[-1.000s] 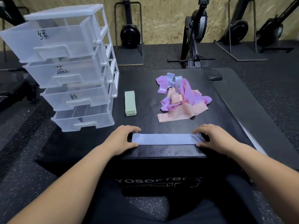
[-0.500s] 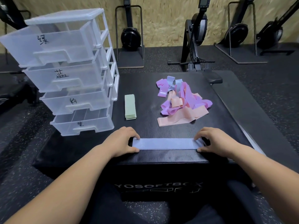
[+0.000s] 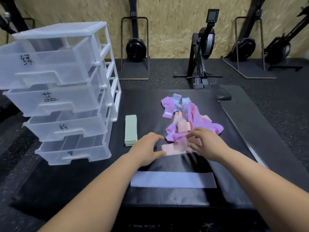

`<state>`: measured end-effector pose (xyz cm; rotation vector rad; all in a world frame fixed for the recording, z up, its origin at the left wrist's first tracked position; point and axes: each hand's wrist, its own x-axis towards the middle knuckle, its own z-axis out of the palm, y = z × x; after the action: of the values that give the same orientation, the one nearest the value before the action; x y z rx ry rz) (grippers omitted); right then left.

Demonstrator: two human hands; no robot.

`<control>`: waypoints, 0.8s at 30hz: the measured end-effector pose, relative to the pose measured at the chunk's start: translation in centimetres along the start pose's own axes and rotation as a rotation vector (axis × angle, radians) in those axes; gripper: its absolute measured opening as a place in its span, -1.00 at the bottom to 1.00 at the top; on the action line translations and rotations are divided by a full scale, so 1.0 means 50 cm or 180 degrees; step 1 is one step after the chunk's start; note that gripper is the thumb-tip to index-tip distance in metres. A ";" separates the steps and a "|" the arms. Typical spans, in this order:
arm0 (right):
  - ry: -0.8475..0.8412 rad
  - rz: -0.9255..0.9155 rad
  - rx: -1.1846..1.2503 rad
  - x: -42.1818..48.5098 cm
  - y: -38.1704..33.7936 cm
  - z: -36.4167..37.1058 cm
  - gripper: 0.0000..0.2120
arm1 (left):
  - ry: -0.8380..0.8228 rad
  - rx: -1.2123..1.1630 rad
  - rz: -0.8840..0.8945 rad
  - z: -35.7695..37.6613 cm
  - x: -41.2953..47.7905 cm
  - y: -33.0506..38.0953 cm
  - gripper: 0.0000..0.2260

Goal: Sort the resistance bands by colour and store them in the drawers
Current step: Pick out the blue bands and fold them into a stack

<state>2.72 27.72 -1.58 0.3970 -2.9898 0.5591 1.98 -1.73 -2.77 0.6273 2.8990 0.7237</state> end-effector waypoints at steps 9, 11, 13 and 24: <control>0.0037 0.0113 -0.0803 0.225 0.032 -0.014 -0.52 | -0.0057 -0.0536 -0.0397 0.060 0.186 0.005 -0.09; 0.0072 0.0213 -0.0986 0.273 0.049 -0.011 -0.50 | -0.0199 -0.0691 -0.0513 0.079 0.215 -0.004 0.02; 0.0060 0.0305 -0.1174 0.314 0.067 -0.005 -0.49 | -0.0245 -0.0724 -0.0597 0.104 0.225 -0.008 0.07; 0.0524 0.0669 -0.0814 0.347 0.116 0.017 -0.69 | -0.0336 -0.0614 -0.0651 0.133 0.220 -0.009 0.18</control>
<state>-15.54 28.47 -2.32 0.0168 -2.9066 0.2042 -7.00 5.27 -8.73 0.3314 2.7014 0.8969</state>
